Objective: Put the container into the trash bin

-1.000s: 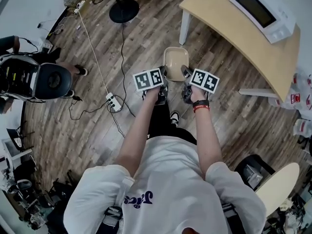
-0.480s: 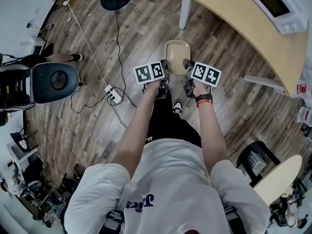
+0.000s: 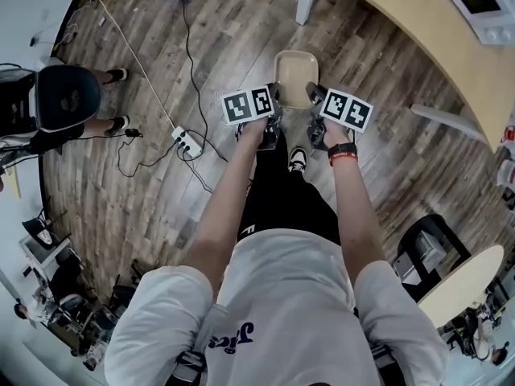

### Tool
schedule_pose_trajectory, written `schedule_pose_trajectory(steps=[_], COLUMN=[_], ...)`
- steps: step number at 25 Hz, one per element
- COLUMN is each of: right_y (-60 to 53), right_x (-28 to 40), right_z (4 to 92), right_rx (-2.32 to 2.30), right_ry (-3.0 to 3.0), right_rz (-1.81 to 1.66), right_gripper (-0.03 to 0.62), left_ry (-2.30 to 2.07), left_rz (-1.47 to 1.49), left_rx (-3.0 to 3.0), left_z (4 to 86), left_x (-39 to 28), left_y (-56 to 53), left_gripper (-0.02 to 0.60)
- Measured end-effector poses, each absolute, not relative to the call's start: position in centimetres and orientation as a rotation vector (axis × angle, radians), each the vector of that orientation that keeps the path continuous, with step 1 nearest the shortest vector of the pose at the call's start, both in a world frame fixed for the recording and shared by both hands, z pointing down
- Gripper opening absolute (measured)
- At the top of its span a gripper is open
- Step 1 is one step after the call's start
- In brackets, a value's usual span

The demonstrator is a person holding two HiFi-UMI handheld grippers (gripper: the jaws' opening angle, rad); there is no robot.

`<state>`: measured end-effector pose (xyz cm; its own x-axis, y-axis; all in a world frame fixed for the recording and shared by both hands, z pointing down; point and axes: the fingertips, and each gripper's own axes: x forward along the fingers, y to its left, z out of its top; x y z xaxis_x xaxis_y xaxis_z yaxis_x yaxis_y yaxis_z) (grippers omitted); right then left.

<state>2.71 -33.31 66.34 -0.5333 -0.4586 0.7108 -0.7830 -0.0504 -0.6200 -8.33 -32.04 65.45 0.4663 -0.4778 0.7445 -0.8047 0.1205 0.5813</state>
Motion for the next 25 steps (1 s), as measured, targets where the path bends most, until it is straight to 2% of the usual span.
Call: schedule_pose_trajectory(steps=[25], right_y=[-35.5], right_x=[6.2], right_z=[86.7], right_rx=[1.308], right_ry=[-1.706], right_rz=[1.772], right_gripper=[0.095], left_ry=[-1.052], left_rz=[0.463], left_rx=[1.464], left_z=[85.4], left_x=[-4.9], left_y=[-35.4], left_gripper=[0.058])
